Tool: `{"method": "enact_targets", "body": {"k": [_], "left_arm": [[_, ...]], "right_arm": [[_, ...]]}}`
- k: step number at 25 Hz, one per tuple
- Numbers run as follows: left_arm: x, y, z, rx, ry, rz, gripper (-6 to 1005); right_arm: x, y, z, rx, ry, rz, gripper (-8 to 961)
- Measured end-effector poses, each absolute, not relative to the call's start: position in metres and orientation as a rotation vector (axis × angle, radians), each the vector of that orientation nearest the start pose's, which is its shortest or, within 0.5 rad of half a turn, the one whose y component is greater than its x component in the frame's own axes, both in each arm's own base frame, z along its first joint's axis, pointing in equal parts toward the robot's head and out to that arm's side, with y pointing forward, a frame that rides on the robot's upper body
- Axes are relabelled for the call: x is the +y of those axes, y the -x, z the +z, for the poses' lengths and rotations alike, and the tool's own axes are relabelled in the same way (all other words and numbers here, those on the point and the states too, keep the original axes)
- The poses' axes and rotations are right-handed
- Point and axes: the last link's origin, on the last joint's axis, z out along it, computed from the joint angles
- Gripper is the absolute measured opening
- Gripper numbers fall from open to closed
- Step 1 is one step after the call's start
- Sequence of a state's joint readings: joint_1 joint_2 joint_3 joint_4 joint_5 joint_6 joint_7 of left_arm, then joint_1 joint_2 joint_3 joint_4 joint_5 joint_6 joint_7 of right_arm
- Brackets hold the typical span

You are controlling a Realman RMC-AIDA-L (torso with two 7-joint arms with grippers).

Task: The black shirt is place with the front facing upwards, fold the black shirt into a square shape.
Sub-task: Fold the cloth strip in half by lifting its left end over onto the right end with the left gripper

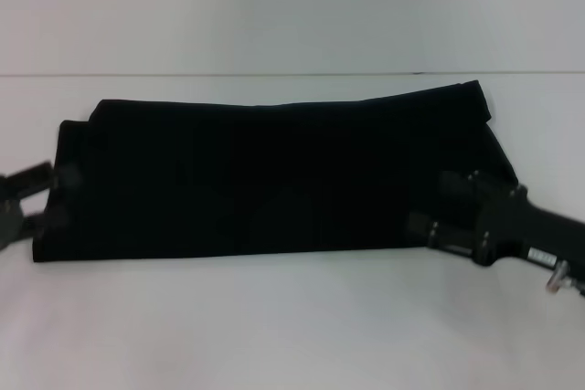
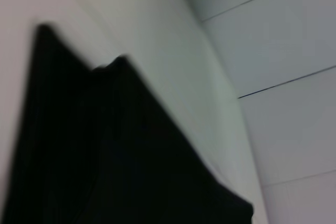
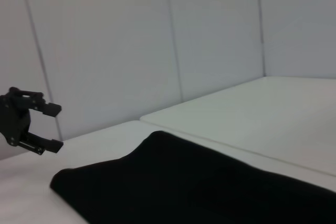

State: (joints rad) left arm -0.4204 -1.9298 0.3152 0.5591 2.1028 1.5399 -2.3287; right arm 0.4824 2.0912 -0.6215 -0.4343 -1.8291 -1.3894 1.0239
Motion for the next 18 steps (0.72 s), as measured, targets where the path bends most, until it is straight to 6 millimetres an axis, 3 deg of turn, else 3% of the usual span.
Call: {"method": "enact_targets", "body": {"k": [7,18], "left_arm": [[0.284,0.378,0.085,2.601,-1.989,1.029,837],[0.291,0.393,0.083,2.781,-1.914,0.968,838]], "right_arm": [[0.307,-0.300,-0.045,0.470,2.484,0.725,859],[0.304,-0.301,-0.051,0.434,2.518,0.686,859]]}}
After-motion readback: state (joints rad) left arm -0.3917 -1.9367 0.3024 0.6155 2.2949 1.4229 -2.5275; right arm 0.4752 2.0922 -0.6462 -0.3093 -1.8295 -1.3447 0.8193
